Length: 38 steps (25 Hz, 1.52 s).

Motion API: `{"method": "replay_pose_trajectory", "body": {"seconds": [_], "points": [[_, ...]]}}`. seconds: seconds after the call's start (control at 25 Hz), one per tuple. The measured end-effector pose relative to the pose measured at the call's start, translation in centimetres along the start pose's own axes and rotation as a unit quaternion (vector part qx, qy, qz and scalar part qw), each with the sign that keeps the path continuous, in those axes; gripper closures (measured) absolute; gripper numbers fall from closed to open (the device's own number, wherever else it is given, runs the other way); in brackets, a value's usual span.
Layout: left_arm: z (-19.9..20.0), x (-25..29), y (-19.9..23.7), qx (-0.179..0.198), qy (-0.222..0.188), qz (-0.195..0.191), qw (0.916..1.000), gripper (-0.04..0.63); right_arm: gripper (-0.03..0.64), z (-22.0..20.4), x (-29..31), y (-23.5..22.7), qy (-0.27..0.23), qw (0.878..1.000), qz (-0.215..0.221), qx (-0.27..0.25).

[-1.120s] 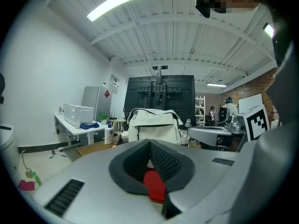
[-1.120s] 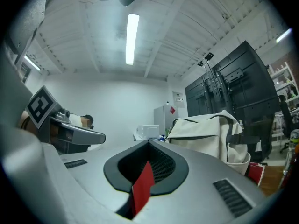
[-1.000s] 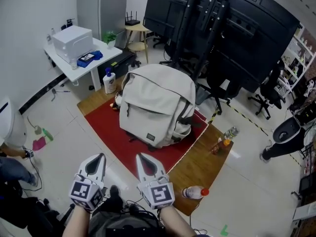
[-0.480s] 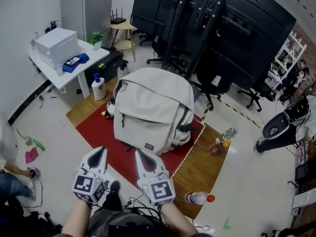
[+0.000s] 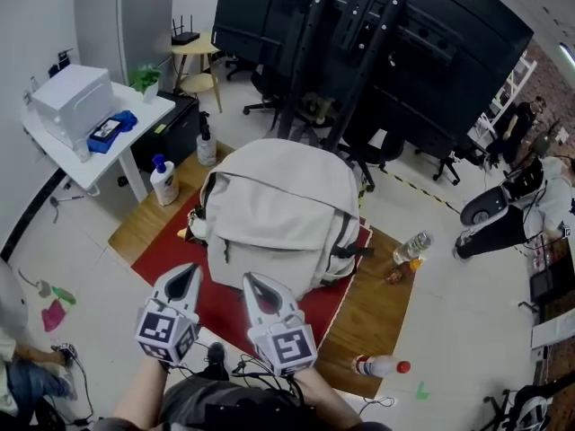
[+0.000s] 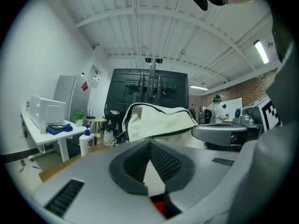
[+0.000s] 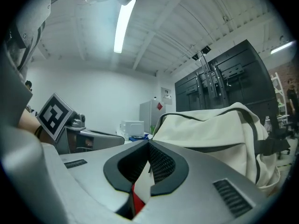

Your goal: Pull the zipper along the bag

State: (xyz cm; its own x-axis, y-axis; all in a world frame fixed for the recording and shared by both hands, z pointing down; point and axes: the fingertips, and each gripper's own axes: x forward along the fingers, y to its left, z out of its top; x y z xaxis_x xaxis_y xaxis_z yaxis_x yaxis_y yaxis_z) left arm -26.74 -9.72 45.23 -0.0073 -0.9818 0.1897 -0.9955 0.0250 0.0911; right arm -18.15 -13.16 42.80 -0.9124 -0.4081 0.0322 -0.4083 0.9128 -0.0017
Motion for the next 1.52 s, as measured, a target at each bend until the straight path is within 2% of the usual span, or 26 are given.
{"method": "replay_pose_trajectory", "body": {"seconds": [0.24, 0.56, 0.64, 0.8, 0.96, 1.2, 1.36, 1.52], "points": [[-0.4, 4.2, 3.1, 0.011, -0.001, -0.033, 0.9994, 0.565, 0.612, -1.0, 2.8, -1.7, 0.016, 0.999, -0.048, 0.009], [-1.8, 7.3, 3.7, 0.019, 0.026, -0.104, 0.9940, 0.561, 0.612, -2.8, 5.6, -2.7, 0.028, 0.997, -0.071, 0.026], [-2.1, 7.6, 3.9, 0.022, 0.035, -0.120, 0.9919, 0.483, 0.612, -3.1, 6.2, -2.6, 0.026, 0.997, -0.072, 0.031], [-3.0, 8.5, 4.5, 0.045, 0.046, -0.144, 0.9875, 0.460, 0.612, -3.6, 7.2, -2.3, 0.025, 0.996, -0.077, 0.033], [-4.2, 9.7, 4.3, 0.045, 0.067, -0.182, 0.9800, 0.422, 0.612, -3.7, 8.0, -2.1, 0.033, 0.995, -0.085, 0.030], [-4.3, 11.0, 3.9, 0.051, 0.064, -0.216, 0.9730, 0.422, 0.612, -3.6, 8.4, -1.6, 0.041, 0.995, -0.081, 0.035], [-4.3, 10.8, 3.3, 0.064, 0.056, -0.242, 0.9665, 0.489, 0.612, -3.4, 8.6, -2.1, 0.037, 0.995, -0.082, 0.042], [-4.4, 10.7, 3.0, 0.059, 0.057, -0.263, 0.9615, 0.518, 0.611, -5.3, 9.6, -2.3, 0.062, 0.993, -0.056, 0.088]]}}
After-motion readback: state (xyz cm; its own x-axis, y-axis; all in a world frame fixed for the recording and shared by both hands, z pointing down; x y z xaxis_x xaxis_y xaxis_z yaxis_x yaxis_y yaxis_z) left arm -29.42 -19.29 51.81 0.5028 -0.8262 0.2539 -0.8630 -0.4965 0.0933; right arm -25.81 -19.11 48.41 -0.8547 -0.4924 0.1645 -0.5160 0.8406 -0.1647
